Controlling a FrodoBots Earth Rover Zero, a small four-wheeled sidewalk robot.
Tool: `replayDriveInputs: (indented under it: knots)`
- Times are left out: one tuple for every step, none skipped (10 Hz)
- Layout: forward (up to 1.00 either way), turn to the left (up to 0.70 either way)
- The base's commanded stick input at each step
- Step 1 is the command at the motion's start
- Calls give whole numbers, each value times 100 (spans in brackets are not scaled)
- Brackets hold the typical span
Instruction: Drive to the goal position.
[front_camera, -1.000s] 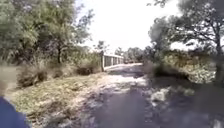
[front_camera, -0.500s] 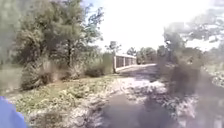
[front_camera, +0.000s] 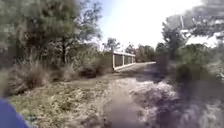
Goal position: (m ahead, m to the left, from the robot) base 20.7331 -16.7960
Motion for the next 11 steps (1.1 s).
replayDriveInputs:
  knots:
    - [70, 0]
    - [70, 0]
    - [70, 0]
    - [70, 0]
    - [70, 0]
    - [70, 0]
    - [70, 0]
    - [70, 0]
    - [70, -12]
    - [70, -35]
    - [70, -14]
